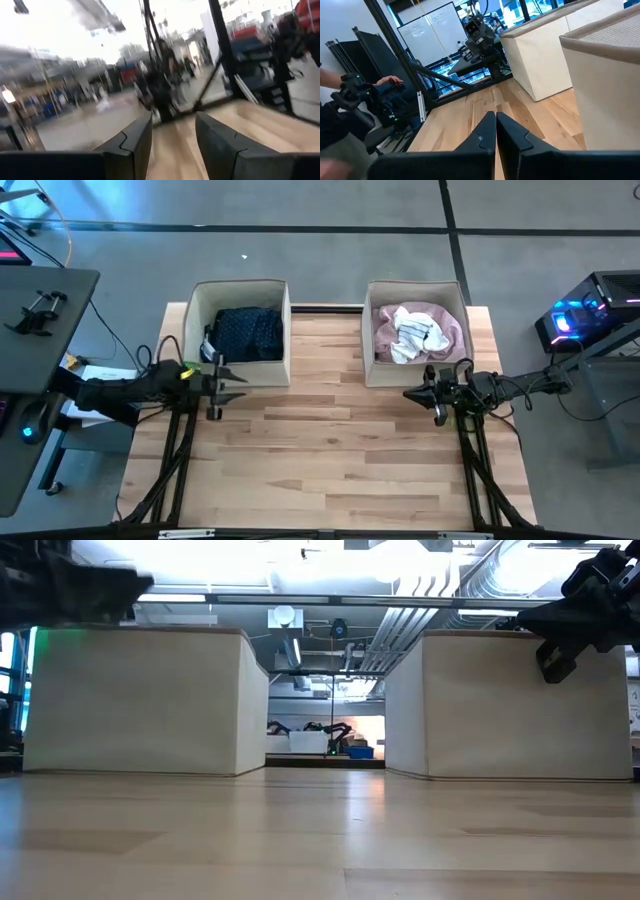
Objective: Sort clothes
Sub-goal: Return to home position
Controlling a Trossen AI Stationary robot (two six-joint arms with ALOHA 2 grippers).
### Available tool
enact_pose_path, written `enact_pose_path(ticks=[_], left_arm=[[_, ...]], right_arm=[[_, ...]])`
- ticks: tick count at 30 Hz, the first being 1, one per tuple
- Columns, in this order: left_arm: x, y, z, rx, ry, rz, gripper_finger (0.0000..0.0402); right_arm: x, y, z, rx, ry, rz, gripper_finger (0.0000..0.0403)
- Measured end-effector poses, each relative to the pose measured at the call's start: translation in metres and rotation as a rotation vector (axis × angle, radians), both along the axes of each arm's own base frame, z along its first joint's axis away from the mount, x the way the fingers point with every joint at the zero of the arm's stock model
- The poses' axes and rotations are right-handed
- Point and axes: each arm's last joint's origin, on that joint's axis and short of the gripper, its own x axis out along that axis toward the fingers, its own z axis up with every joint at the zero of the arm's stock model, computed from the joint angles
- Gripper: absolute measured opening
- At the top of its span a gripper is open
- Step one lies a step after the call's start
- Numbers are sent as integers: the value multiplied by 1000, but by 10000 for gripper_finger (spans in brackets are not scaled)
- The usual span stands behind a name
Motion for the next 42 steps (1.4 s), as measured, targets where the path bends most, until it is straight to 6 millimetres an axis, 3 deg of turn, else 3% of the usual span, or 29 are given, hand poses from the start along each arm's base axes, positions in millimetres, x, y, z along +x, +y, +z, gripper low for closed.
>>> enact_pose_path(ticks=[3, 21, 27, 30, 35, 39, 42], left_arm=[[-2, 0, 7, 31, -77, 7, 140], [-2, 0, 7, 48, -80, 11, 140], [-5, 0, 19, 42, -201, 12, 140], [-7, 2, 25, 16, -211, 103, 140], [-15, 3, 48, -239, -361, 37, 140], [-19, 3, 58, -637, -408, -123, 140], [-13, 5, 54, -1043, -355, -193, 140]], right_arm=[[0, 0, 0, 0, 0, 0, 0], [0, 0, 0, 0, 0, 0, 0], [0, 0, 0, 0, 0, 0, 0], [0, 0, 0, 0, 0, 0, 0], [0, 0, 0, -1, 3, 0, 0], [0, 0, 0, -1, 5, 0, 0], [0, 0, 0, -1, 5, 0, 0]])
